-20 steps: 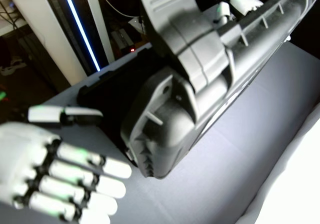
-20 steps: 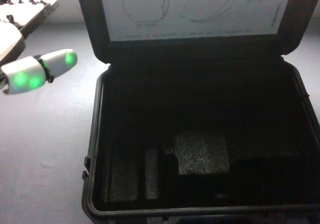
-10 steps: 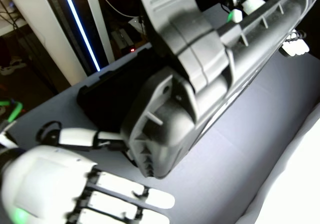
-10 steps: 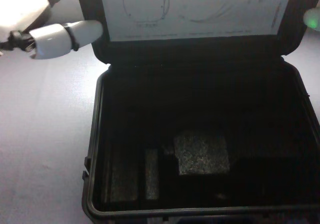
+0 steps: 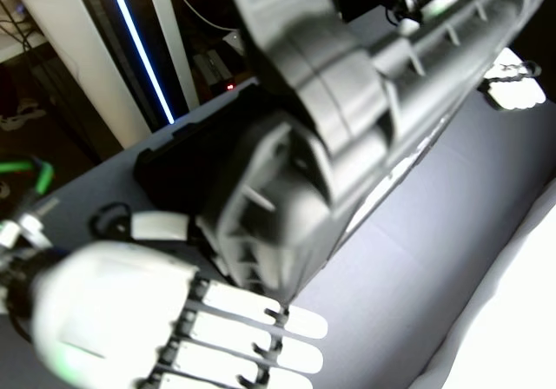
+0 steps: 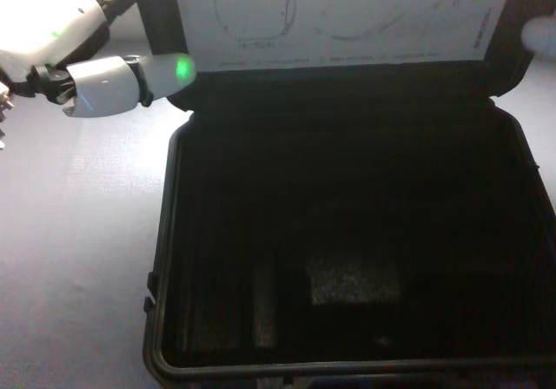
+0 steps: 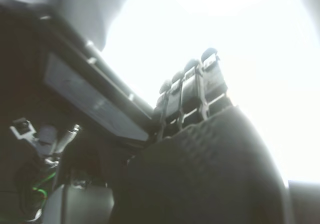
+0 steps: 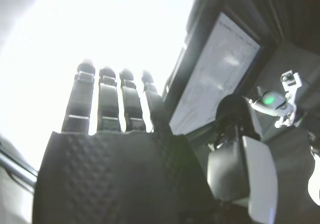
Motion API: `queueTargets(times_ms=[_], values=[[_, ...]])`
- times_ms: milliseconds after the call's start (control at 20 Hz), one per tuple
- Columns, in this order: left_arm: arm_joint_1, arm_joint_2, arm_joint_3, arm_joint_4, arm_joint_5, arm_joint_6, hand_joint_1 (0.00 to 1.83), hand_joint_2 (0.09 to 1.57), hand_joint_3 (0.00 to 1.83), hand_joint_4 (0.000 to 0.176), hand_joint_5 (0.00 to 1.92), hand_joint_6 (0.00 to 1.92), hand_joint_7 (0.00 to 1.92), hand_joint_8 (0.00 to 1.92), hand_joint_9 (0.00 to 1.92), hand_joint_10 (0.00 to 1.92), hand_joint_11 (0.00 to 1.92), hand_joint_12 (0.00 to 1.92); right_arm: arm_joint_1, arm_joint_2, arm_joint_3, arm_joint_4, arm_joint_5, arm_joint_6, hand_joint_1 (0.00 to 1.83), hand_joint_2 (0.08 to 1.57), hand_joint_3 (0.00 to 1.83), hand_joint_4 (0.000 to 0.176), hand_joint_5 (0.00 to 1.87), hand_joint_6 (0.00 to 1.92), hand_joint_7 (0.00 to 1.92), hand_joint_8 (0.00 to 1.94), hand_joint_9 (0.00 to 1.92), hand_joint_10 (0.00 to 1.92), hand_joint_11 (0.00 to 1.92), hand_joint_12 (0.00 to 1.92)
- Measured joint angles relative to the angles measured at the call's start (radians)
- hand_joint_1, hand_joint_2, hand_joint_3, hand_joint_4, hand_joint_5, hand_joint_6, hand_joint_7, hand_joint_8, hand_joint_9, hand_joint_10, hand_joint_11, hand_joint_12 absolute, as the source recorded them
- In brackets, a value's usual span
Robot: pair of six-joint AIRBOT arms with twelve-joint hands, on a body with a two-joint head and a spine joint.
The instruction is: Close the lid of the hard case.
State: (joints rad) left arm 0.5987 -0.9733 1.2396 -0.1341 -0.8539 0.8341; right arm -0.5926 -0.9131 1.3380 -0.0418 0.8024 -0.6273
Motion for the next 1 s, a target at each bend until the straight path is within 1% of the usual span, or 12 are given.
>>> queueTargets(times_ms=[50, 100, 150, 200, 250, 300, 350, 400, 550, 700, 800, 1000], values=[[0.008, 0.014, -0.014, 0.004, -0.017, 0.0, 0.0, 1.19, 0.0, 0.0, 0.0, 0.0, 0.0, 0.0, 0.0, 0.0, 0.0, 0.0, -0.014, 0.009, -0.015, 0.0, 0.023, 0.0, 0.0, 1.23, 0.0, 0.057, 0.08, 0.0, 0.08, 0.0, 0.05, 0.0, 0.07, 0.04], [0.031, 0.032, -0.035, 0.016, -0.055, 0.0, 0.0, 1.18, 0.0, 0.0, 0.0, 0.0, 0.0, 0.0, 0.0, 0.0, 0.0, 0.0, -0.042, 0.023, -0.04, 0.001, 0.05, 0.0, 0.0, 1.2, 0.0, 0.069, 0.08, 0.0, 0.08, 0.0, 0.05, 0.0, 0.07, 0.04], [0.055, 0.044, -0.058, 0.016, -0.084, 0.0, 0.0, 1.19, 0.0, 0.0, 0.0, 0.0, 0.0, 0.0, 0.0, 0.0, 0.0, 0.0, -0.065, 0.034, -0.061, 0.0, 0.066, 0.0, 0.0, 1.16, 0.0, 0.033, 0.09, 0.0, 0.09, 0.0, 0.07, 0.01, 0.09, 0.05], [0.069, 0.051, -0.069, 0.019, -0.102, -0.001, 0.0, 1.19, 0.0, 0.0, 0.0, 0.0, 0.0, 0.0, 0.0, 0.0, 0.0, 0.0, -0.081, 0.042, -0.075, -0.005, 0.078, 0.0, 0.0, 1.16, 0.0, 0.033, 0.09, 0.0, 0.09, 0.0, 0.07, 0.01, 0.09, 0.05], [0.083, 0.058, -0.08, 0.031, -0.115, -0.001, 0.0, 1.19, 0.0, 0.0, 0.0, 0.0, 0.0, 0.0, 0.0, 0.0, 0.01, 0.0, -0.097, 0.05, -0.091, -0.011, 0.092, 0.0, 0.02, 1.16, 0.0, 0.02, 0.1, 0.0, 0.09, 0.0, 0.07, 0.01, 0.08, 0.05], [0.09, 0.063, -0.09, 0.038, -0.127, -0.001, 0.0, 1.18, 0.0, 0.0, 0.0, 0.0, 0.0, 0.0, 0.0, 0.0, 0.02, 0.01, -0.109, 0.056, -0.101, -0.02, 0.111, 0.001, 0.03, 1.17, 0.0, 0.014, 0.11, 0.01, 0.1, 0.01, 0.09, 0.01, 0.09, 0.05], [0.105, 0.074, -0.102, 0.043, -0.148, -0.002, 0.0, 1.18, 0.0, 0.0, 0.0, 0.0, 0.0, 0.0, 0.01, 0.0, 0.01, 0.01, -0.127, 0.063, -0.124, -0.04, 0.145, 0.001, 0.04, 1.17, 0.0, 0.015, 0.12, 0.01, 0.11, 0.01, 0.1, 0.02, 0.11, 0.05], [0.115, 0.082, -0.107, 0.052, -0.158, 0.003, 0.0, 1.18, 0.0, 0.0, 0.0, 0.0, 0.0, 0.0, 0.0, 0.0, 0.01, 0.0, -0.14, 0.068, -0.136, -0.056, 0.166, -0.002, 0.03, 1.16, 0.0, 0.003, 0.11, 0.01, 0.1, 0.01, 0.09, 0.01, 0.11, 0.05], [0.132, 0.091, -0.126, 0.045, -0.177, -0.001, 0.0, 1.16, 0.0, 0.008, 0.0, 0.0, 0.0, 0.0, 0.0, 0.0, 0.01, 0.0, -0.178, 0.082, -0.166, -0.052, 0.203, 0.001, 0.05, 1.12, 0.0, 0.0, 0.13, 0.01, 0.11, 0.0, 0.09, 0.0, 0.09, 0.04], [0.158, 0.11, -0.146, 0.045, -0.208, -0.005, 0.0, 1.19, 0.0, 0.011, 0.0, 0.0, 0.0, 0.0, 0.0, 0.0, 0.0, 0.0, -0.201, 0.092, -0.179, -0.051, 0.218, 0.001, 0.06, 1.14, 0.0, 0.0, 0.12, 0.0, 0.1, 0.0, 0.1, 0.0, 0.11, 0.05], [0.178, 0.121, -0.159, 0.05, -0.224, -0.009, 0.0, 1.21, 0.01, 0.0, 0.0, 0.0, 0.0, 0.0, 0.0, 0.0, 0.0, 0.0, -0.219, 0.099, -0.192, -0.046, 0.23, 0.0, 0.06, 1.16, 0.01, 0.0, 0.11, 0.0, 0.1, 0.0, 0.09, 0.0, 0.09, 0.04], [0.243, 0.144, -0.189, 0.039, -0.254, -0.016, 0.0, 1.25, 0.02, 0.0, 0.0, 0.0, 0.0, 0.0, 0.0, 0.0, 0.02, 0.01, -0.264, 0.101, -0.211, -0.041, 0.265, 0.002, 0.08, 1.19, 0.01, 0.0, 0.08, 0.0, 0.09, 0.0, 0.06, 0.0, 0.06, 0.02]])
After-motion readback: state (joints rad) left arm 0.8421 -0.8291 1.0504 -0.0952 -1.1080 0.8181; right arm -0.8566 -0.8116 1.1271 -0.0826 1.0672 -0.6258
